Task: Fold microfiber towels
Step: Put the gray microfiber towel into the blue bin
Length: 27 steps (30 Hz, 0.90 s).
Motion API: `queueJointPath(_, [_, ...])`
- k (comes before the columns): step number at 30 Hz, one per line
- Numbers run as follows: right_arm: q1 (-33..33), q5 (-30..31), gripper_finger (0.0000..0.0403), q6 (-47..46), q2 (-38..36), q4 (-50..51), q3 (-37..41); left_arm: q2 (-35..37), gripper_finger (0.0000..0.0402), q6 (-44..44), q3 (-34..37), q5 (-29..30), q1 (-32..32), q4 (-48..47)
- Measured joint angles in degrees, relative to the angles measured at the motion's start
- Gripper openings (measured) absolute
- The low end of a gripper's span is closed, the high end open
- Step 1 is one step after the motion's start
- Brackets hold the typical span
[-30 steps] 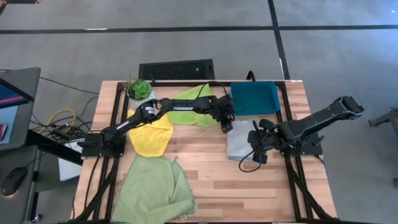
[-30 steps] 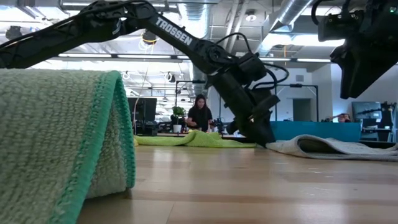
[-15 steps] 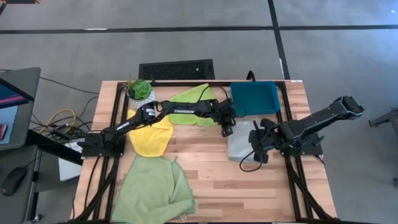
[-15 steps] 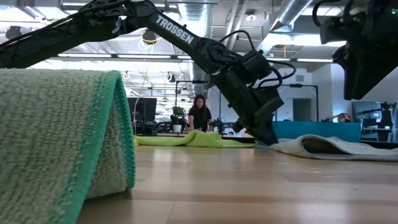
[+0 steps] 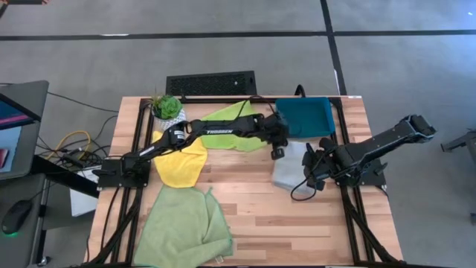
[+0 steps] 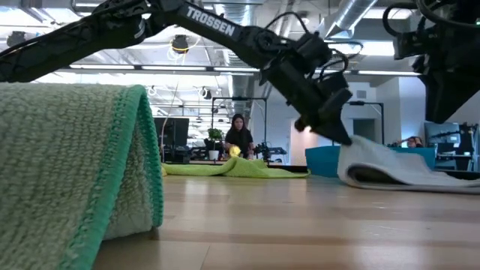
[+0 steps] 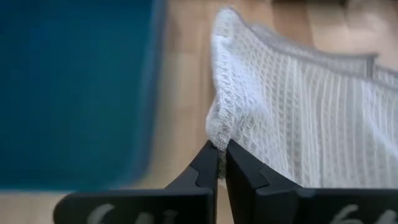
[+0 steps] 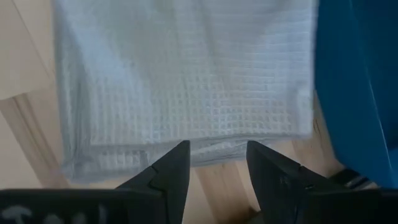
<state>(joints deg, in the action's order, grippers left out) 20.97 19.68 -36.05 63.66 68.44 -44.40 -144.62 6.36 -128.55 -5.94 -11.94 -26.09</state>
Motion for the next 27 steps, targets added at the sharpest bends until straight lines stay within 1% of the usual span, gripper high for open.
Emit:
queueJointPath(4, [0.0, 0.02, 0.0182, 0.0, 0.0, 0.48, 0.0, 0.08, 0.0001, 1.61, -3.39, 4.44, -0.14, 0.2])
queueJointPath(9, [0.0, 0.02, 0.0182, -0.02, 0.0, 0.59, 0.0, 0.11, 0.0, 2.48, -5.33, 7.81, -1.09, 1.79])
queueJointPath(19, [0.0, 0.15, 0.0182, -0.07, 0.0, 0.57, 0.0, 0.11, 0.0, 1.54, -5.48, 8.5, -3.46, 10.16])
queueJointPath(27, [0.0, 0.15, 0.0182, -0.04, 0.0, 0.72, 0.0, 0.13, 0.0, 4.19, -5.48, 12.79, -4.28, 15.6])
